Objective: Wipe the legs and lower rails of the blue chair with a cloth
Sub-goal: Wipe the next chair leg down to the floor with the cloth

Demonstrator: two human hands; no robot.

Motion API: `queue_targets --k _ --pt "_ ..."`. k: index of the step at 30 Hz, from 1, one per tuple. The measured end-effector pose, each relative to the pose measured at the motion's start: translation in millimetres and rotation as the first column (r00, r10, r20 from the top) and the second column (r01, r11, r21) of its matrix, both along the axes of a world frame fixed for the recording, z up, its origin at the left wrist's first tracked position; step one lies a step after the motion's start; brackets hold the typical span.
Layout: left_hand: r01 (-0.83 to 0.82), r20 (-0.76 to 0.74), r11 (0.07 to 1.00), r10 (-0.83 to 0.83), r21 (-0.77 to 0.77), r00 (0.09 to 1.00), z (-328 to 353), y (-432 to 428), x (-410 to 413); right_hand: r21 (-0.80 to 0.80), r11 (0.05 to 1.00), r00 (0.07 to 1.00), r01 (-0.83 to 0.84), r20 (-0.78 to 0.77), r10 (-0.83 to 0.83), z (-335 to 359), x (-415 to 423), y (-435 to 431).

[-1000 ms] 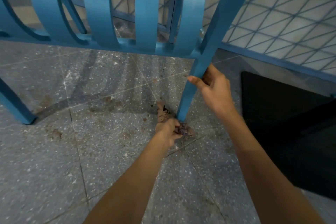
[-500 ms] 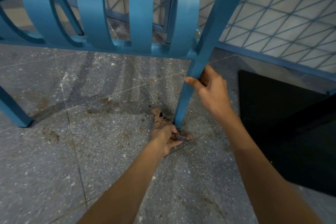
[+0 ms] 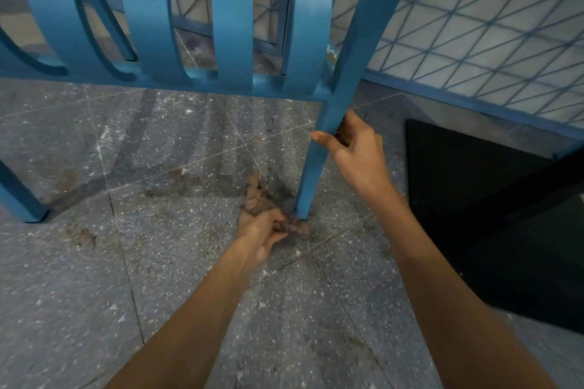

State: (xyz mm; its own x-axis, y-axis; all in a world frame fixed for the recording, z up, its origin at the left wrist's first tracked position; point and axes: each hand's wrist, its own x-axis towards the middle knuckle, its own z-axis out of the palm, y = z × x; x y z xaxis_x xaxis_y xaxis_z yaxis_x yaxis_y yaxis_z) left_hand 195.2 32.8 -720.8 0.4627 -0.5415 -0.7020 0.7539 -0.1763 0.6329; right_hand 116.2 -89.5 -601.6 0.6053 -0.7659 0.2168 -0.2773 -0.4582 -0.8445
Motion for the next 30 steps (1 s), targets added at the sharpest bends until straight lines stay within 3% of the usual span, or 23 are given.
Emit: queue_targets --k 3,8,11,16,20,23,26,28,30 --pt "0.074 0.02 0.994 -0.076 0.077 0.997 -11 -5 -13 -0.017 1.0 1.0 0.006 -0.001 -0.006 -2 0 -1" --pt "0.133 0.217 0.972 -0.175 0.194 0.96 -12 -36 -23 -0.041 0.999 1.0 0.0 -0.003 0.0 -3 -1 1" --pt "0.235 0.242 0.953 -0.278 0.194 0.93 6 -39 -9 -0.051 0.999 1.0 -0.001 -0.005 0.001 -4 -2 0" --pt "0.283 0.485 0.936 -0.351 0.211 0.801 58 -40 1 -0.055 0.999 1.0 -0.003 -0.004 0.002 -5 -3 -3" --pt "0.142 0.766 0.988 -0.132 0.054 0.63 100 -39 -14 -0.01 0.993 0.992 -0.122 -0.036 0.121 1 -11 -12" --pt "0.073 0.857 0.988 0.081 -0.137 0.508 102 -34 -33 0.054 0.983 0.982 -0.173 -0.065 0.176 12 -19 -17" --pt "0.104 0.804 0.976 0.096 -0.192 0.587 69 -31 -31 0.14 0.976 0.986 -0.167 0.033 0.164 26 -17 -18" --pt "0.164 0.688 0.982 -0.059 -0.089 0.723 41 -27 -19 0.107 0.981 0.986 -0.161 0.056 0.155 30 -14 -16" --pt "0.314 0.58 0.947 -0.293 0.066 0.76 14 -20 -9 0.088 0.981 0.983 -0.176 0.069 0.17 27 -13 -12"
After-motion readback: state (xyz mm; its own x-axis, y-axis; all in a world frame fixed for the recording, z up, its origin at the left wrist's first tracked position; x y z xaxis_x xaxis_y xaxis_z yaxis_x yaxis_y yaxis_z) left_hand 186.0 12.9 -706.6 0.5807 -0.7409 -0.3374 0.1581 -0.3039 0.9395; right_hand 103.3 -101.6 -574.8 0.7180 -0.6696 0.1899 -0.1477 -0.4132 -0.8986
